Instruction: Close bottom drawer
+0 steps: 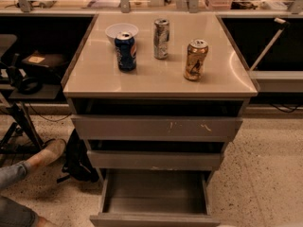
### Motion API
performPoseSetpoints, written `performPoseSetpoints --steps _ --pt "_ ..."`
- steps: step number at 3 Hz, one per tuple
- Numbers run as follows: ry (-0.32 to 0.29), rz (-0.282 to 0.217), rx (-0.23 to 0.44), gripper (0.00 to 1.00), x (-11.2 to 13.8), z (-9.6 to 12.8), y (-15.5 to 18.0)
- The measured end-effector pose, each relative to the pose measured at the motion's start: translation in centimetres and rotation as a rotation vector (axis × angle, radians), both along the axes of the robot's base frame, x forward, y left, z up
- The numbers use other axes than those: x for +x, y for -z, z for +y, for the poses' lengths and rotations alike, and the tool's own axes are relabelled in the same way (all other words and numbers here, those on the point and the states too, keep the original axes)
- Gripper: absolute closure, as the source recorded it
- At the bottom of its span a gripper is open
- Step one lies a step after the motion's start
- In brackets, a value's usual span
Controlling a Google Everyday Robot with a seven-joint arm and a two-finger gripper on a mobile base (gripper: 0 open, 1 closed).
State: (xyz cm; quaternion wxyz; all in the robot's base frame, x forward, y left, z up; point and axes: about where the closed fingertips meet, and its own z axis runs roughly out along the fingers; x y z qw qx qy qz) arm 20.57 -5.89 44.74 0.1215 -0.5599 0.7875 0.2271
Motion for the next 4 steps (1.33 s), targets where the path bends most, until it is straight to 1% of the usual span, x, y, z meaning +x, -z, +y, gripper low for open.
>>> performPoseSetpoints --steps 1,2,3,4 --pt "-0.038 -0.014 0.079 0.00 0.8 -3.6 2.0" --pt "-0.067 -0.043 0.133 0.00 1.5 -4.3 2.3" --pt "-0.067 -0.044 0.132 0.00 1.6 -4.4 2.2" --pt "-0.141 -0.007 0.147 0.00 0.2 -5.2 4.9"
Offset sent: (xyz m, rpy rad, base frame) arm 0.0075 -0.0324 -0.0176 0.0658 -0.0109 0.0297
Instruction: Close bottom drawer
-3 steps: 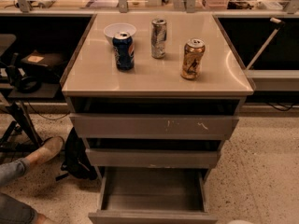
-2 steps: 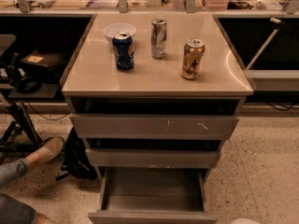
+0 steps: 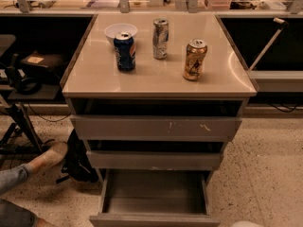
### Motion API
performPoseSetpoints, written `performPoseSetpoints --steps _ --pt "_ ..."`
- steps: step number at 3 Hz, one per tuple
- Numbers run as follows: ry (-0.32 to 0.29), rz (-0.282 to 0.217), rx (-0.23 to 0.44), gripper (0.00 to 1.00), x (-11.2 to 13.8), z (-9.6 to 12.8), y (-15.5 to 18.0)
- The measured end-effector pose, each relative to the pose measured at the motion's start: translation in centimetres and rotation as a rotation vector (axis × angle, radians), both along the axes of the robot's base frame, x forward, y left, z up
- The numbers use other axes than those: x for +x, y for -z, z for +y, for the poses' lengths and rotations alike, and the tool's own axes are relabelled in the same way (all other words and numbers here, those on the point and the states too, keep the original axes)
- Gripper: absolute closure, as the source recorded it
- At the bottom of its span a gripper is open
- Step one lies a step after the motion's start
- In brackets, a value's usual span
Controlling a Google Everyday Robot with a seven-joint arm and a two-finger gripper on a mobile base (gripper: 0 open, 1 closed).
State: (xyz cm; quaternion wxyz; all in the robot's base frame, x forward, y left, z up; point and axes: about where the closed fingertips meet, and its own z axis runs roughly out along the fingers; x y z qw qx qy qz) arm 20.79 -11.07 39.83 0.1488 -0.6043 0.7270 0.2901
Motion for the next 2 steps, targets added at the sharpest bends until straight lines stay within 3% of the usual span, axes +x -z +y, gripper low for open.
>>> performPoseSetpoints --steps 1,2 --pt "-0.028 -0.055 0.036 0.00 0.9 -2.9 5.2" --pt "0.023 -0.125 0.153 0.00 2.6 -4.0 9.2"
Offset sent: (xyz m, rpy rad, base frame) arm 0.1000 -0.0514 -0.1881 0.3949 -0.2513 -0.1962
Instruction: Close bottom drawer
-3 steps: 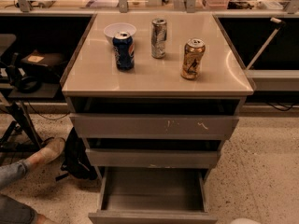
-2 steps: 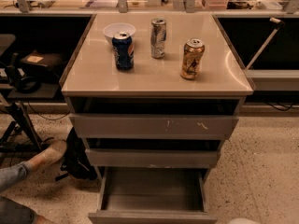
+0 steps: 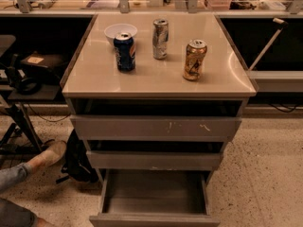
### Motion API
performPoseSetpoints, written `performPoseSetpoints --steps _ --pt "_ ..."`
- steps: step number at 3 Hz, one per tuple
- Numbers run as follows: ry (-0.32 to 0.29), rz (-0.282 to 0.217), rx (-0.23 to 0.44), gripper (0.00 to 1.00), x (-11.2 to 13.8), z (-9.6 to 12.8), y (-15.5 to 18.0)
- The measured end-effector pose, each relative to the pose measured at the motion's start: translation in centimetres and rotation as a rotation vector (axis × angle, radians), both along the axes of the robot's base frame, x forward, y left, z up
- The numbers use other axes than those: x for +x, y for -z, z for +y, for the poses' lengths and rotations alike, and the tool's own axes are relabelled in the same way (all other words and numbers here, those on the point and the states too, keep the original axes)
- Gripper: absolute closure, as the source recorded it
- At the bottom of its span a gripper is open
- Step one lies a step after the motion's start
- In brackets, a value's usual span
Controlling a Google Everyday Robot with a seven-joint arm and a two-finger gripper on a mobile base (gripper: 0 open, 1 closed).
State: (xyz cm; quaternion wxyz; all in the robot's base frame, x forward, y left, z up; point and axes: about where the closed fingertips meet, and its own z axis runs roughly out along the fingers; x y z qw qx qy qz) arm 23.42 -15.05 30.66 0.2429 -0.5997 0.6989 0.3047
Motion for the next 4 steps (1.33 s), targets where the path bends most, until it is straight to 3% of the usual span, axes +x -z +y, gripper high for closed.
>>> performPoseSetpoints --steps 1,2,3,4 --pt "0.107 -0.065 0.141 0.00 2.3 -0.8 2.6" --pt "0.152 -0.105 0.128 0.00 5.0 -2.9 3.7" --pt "0.146 -0.088 0.133 0.00 4.9 -2.7 4.6" --pt "0.105 -0.048 0.189 0.00 4.5 -1.6 8.2"
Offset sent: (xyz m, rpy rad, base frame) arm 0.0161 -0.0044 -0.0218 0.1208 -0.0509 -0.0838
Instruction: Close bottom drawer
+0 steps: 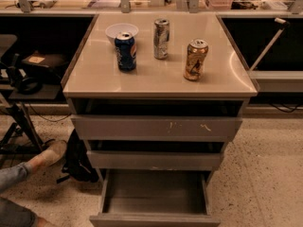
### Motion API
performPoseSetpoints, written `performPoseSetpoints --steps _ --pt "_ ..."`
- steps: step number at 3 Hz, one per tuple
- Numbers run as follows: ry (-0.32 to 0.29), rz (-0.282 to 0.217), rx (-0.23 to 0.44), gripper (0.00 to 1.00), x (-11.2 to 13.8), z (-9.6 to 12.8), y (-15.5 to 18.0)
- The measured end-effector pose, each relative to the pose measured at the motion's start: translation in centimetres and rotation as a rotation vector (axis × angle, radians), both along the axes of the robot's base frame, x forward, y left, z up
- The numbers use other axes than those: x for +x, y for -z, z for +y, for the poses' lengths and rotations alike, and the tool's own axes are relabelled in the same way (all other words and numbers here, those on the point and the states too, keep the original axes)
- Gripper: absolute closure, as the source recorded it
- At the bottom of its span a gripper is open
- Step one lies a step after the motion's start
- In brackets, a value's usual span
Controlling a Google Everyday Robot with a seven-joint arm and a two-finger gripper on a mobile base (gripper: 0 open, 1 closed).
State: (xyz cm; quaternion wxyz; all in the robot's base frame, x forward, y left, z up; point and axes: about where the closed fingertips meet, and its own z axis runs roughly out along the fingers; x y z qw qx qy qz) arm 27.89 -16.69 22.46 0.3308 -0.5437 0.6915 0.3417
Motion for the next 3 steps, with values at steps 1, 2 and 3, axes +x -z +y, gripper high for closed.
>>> performPoseSetpoints --steps 1,2,3 --pt "-0.032 0.040 0.136 0.00 -1.1 1.9 4.8" --pt "-0.012 0.061 0.285 0.00 -0.5 4.0 7.7" --pt "0.069 0.009 0.325 0.00 4.7 3.4 8.1"
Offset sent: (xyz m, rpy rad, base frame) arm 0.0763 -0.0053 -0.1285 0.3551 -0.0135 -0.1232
